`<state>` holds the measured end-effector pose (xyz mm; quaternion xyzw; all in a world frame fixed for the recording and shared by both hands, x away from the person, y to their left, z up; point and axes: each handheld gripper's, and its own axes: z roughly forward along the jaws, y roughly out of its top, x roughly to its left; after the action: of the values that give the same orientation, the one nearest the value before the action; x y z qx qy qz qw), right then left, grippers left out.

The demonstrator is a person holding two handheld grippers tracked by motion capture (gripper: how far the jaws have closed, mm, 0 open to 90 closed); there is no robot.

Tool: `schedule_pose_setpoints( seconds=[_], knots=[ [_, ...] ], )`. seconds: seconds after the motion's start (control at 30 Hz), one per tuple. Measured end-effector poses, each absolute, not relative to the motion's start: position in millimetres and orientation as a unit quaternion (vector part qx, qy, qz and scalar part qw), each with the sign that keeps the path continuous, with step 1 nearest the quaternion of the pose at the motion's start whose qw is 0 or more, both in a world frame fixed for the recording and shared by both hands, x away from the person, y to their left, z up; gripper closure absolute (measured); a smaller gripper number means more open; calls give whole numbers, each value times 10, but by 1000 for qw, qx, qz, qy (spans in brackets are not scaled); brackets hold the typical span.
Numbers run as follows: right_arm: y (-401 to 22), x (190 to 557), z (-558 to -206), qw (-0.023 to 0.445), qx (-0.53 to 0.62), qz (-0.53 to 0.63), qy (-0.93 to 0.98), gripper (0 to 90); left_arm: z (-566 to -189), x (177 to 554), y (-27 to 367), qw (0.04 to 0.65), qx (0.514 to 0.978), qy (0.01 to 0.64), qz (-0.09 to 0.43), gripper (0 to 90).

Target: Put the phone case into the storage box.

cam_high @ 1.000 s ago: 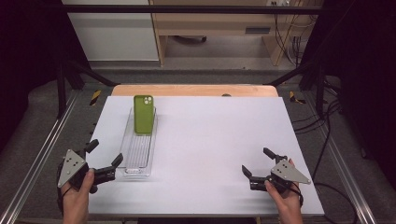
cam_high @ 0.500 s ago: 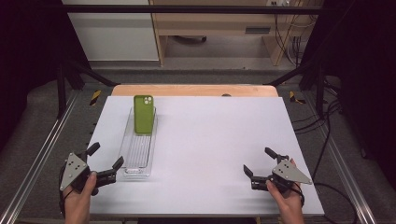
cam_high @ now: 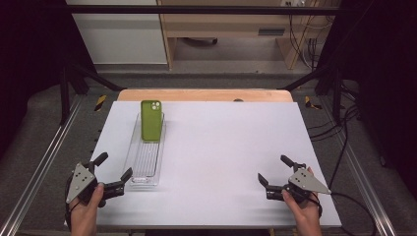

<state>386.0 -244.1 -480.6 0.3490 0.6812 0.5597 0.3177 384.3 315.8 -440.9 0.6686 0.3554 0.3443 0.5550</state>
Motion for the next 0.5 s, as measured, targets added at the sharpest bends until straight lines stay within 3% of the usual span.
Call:
schedule_pose_setpoints(
  seconds=[0.5],
  knots=[
    [-2474, 3856, -4809, 321, 349, 558, 681, 22, -4534, 3845, 3095, 556, 672, 354, 338, 16]
  ],
)
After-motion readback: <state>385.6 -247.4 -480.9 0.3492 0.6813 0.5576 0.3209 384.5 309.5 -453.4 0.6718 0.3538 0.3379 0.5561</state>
